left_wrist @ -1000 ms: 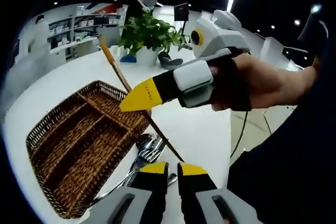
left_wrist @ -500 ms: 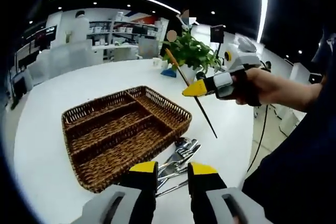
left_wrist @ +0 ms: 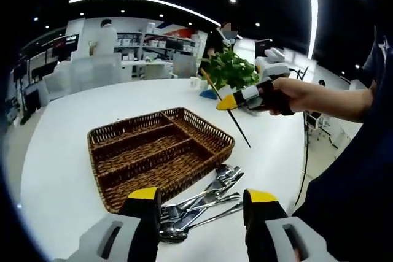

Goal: Arrange the knives, forks, and spoons in their matching storage slots by inserting each utensil handle-first until every utensil is classified and aligned in the correct compartment

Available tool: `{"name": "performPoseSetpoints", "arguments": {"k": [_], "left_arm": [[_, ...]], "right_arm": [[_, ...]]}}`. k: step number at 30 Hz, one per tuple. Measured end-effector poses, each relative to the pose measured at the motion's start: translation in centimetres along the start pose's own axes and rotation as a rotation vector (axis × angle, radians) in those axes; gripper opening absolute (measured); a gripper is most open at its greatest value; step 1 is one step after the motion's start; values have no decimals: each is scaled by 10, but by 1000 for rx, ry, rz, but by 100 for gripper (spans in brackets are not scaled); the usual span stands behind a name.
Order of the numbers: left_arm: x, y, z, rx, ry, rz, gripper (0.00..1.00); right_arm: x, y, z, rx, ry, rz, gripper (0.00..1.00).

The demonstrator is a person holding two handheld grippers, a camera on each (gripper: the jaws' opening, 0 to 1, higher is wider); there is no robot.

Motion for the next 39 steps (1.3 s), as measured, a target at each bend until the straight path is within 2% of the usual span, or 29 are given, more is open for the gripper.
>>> {"name": "performPoseSetpoints", "arguments": {"k": [3, 14, 18, 21, 25, 28, 32, 39], "left_arm": [[-3, -1, -1, -5, 5, 3, 63], [-16, -5, -1, -17, 12, 24, 75], [-17, -5, -2, -10, 20, 29, 82], [-17, -6, -4, -16, 21, 28, 83], [-16, -9, -5, -14, 22, 16, 93], [-16, -9, -5, -9, 17, 9, 94], [-17, -8, -7, -29, 0, 12, 100], [-14, -12, -10, -15, -4, -14, 100]], "right_arm": [[7, 4, 6, -3, -15, -14, 3], [37, 16, 22, -40, -63, -78, 3], [49, 16, 30, -50, -85, -108, 3], [56, 13, 35, -47, -97, -130, 3], [63, 12, 43, -40, -125, -141, 3], [68, 10, 51, -33, -148, -157, 3], [78, 2, 57, -34, -160, -201, 3], [91, -14, 63, -13, -179, -261, 3]]}}
Point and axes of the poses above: the point that each gripper's makers call its tool centre point, and the gripper's own axes: x roughly forward along the fingers, z roughly to its right, y roughly out of its top, the point moved 4 cm from there along -x, roughly backward along the fingers, and after that the axes turned 3 degrees about -x, right-handed, at the moved point
